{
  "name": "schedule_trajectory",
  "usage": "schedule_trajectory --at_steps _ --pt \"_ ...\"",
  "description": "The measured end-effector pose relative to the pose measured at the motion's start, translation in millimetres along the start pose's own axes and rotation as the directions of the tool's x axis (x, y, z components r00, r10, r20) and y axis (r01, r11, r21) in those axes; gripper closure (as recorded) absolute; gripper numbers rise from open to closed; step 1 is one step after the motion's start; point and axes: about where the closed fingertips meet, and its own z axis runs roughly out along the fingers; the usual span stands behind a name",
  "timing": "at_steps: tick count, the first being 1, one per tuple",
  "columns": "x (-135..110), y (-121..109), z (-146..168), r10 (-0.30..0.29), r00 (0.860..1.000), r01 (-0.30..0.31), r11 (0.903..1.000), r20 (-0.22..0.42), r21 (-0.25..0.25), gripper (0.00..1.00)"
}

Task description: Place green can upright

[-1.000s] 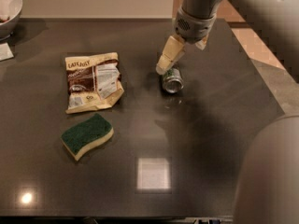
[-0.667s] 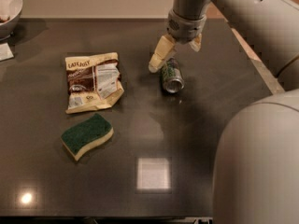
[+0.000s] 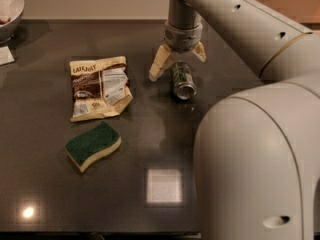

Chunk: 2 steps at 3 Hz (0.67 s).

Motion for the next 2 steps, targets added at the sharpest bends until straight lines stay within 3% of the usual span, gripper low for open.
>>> schedule_trajectory --at_steps 1,2 --pt "-3.9 -7.0 12.0 0.072 0.997 -0.071 0.9969 -0.027 0.034 0.0" --pt "2.1 -13.3 15.6 0.133 0.99 -0.131 0.9894 -0.039 0.063 0.16"
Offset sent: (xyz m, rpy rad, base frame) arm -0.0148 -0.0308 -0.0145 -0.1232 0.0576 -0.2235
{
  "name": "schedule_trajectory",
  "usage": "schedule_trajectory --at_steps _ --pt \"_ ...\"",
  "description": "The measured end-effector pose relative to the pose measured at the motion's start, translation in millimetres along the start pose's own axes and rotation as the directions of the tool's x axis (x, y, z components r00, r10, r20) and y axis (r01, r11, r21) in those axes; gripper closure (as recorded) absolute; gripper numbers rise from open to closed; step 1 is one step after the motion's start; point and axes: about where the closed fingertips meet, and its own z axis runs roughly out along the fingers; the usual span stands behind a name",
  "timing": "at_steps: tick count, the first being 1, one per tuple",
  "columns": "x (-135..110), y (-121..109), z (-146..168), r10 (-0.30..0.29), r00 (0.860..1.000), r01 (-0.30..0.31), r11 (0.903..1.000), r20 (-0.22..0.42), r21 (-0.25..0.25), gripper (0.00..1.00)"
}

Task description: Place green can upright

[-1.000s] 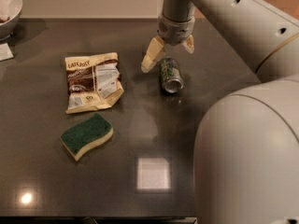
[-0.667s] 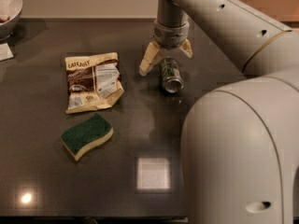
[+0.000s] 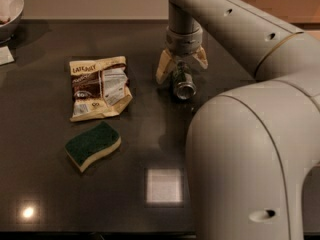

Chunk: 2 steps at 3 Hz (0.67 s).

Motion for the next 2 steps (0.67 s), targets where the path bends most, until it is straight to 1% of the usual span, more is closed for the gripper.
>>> schedule_trajectory --at_steps 1,2 --pt "7.3 -2.6 -2.6 0.031 1.0 -0.031 0.9995 0.0 0.01 0.4" --pt "10.8 -0.4 -9.3 0.036 0.999 -0.036 0.9993 0.011 0.007 0.63"
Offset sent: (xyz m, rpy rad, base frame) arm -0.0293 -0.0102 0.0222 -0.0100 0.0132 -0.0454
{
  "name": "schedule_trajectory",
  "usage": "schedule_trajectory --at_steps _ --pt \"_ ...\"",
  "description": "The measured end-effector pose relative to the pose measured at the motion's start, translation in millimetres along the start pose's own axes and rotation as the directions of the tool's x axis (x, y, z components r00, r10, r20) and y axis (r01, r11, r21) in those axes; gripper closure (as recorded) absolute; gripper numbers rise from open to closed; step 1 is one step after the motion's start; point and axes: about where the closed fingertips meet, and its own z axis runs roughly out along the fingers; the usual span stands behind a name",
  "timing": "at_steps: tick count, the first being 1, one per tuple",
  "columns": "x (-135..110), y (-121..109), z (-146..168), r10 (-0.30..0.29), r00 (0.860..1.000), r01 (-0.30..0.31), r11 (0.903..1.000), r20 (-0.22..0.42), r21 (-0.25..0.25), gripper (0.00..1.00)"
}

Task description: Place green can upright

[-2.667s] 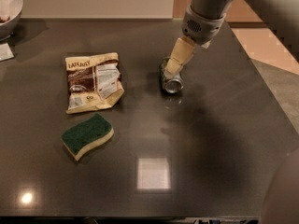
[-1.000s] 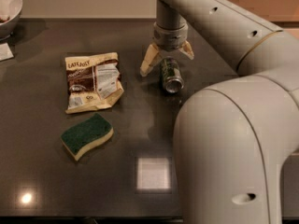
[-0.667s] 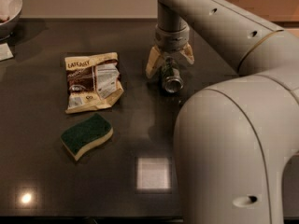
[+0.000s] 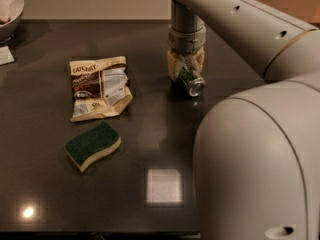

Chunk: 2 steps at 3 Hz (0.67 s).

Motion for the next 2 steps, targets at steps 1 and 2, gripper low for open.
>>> schedule_trajectory --at_steps 1,2 --pt "1 2 -10 -0.017 1.0 0.017 0.9997 0.024 -0.016 0.87" --pt "3 6 -27 -0.08 0.992 0.085 0.9953 0.098 -0.047 1.0"
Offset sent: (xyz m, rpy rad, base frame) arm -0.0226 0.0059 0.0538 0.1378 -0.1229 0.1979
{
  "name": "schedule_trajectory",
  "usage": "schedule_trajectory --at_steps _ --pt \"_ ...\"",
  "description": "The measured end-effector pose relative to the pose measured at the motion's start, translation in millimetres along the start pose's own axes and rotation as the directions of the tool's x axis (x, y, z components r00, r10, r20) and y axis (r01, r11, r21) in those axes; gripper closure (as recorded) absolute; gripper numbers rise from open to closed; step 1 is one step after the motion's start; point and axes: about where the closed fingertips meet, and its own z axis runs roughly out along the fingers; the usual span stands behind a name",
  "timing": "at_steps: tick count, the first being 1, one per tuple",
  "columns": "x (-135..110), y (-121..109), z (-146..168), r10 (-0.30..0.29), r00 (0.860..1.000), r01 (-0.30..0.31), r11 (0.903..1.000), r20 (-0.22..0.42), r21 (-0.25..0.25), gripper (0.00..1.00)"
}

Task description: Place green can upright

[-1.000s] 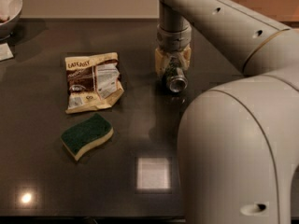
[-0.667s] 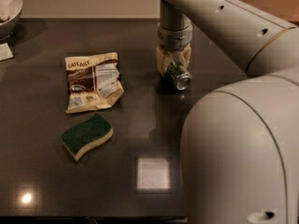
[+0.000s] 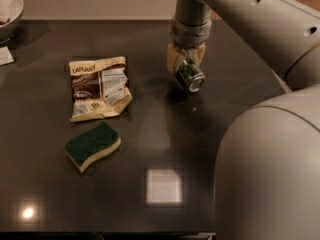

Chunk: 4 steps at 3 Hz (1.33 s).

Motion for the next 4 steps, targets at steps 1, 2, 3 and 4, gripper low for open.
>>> schedule_trajectory --at_steps 1,2,3,4 --pt "9 4 -19 -0.08 0.99 0.084 0.996 0.118 -0.03 1.0" --pt "22 11 -35 -0.17 0.948 0.189 0.9808 0.27 -0.047 1.0" --pt "40 20 -43 -0.246 0.875 0.294 0.9544 0.417 -0.054 1.0" --pt "53 28 -48 -0.262 0.781 0.356 0.9327 0.567 -0.059 1.0"
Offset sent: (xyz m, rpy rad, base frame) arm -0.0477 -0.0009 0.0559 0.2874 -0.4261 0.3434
